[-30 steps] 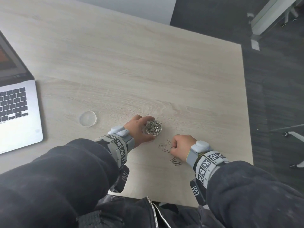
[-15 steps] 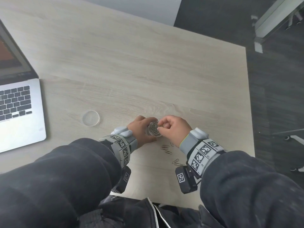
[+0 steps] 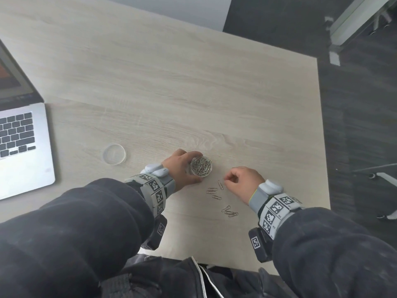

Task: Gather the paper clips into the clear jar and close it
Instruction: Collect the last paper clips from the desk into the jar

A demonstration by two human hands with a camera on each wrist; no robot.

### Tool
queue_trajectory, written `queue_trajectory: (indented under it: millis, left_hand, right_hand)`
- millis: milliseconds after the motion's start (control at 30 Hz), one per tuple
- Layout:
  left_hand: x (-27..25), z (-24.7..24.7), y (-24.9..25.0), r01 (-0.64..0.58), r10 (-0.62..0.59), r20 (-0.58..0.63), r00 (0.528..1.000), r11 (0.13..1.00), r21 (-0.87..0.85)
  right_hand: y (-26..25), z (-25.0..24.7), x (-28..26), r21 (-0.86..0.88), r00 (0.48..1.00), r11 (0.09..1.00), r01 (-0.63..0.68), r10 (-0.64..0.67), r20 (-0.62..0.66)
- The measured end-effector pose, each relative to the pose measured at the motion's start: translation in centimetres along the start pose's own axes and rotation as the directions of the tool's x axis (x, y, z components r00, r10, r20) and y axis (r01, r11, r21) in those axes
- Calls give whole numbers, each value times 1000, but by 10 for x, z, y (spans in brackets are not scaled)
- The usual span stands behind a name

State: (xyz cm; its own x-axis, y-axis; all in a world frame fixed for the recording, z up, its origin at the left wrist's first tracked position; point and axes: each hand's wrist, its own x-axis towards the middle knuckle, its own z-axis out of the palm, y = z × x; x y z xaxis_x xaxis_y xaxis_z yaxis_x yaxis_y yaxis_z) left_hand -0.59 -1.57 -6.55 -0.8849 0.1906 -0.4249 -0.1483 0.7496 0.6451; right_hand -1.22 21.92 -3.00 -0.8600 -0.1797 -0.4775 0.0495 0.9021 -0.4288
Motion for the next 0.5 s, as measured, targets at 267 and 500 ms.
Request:
queue_trajectory:
  millis: [267, 500]
  left_hand:
    - [-1, 3, -1, 0, 0, -19, 1000, 1000, 1]
    - [-1, 3, -1, -2, 2, -31, 1000, 1000, -4]
  right_hand:
    - [-15, 20, -8, -191, 968, 956, 224, -196, 155]
    - [-19, 23, -7, -230, 946, 925, 304, -264, 187]
